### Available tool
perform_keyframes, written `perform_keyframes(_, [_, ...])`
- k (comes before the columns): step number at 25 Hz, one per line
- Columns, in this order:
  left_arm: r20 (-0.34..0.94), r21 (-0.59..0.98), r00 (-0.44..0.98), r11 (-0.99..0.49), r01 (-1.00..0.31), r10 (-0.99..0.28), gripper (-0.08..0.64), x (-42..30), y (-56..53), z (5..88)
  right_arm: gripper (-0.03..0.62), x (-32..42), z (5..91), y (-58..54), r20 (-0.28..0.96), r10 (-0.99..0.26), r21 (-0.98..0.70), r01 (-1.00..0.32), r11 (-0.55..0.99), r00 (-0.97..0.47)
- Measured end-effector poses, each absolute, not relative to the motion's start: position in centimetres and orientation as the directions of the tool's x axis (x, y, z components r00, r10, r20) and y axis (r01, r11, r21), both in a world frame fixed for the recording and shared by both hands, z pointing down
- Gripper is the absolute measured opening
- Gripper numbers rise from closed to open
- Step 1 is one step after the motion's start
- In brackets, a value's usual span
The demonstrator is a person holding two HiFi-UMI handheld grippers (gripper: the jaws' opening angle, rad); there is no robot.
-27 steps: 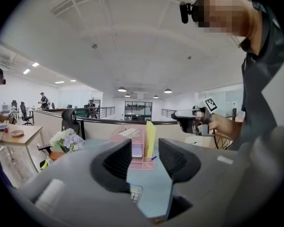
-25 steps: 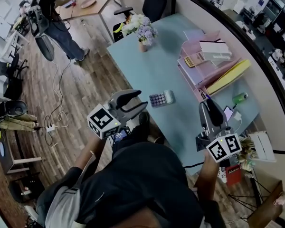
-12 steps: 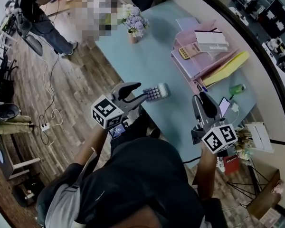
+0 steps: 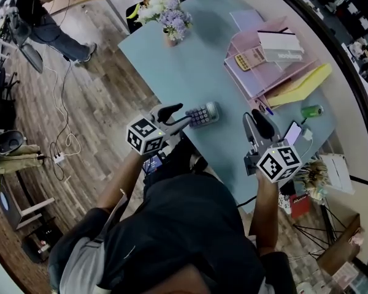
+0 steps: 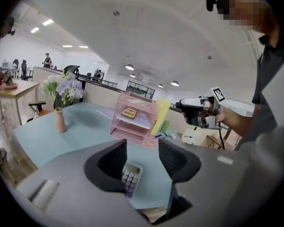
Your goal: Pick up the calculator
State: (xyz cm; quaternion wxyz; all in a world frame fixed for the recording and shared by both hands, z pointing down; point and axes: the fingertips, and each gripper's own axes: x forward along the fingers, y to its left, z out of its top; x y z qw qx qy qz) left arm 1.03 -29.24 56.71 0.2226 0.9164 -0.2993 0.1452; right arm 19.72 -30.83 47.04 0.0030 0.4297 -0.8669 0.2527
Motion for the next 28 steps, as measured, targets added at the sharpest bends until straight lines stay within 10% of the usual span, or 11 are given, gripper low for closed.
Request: perform_keyframes(28, [0.633, 0.588, 0.722, -0.432, -0.684, -0.281, 0.285, 0.0, -29.7, 78.0, 0.14, 14.0, 69.7, -36.6, 0.599, -0.461, -0.534, -0.756, 0.379, -0.655])
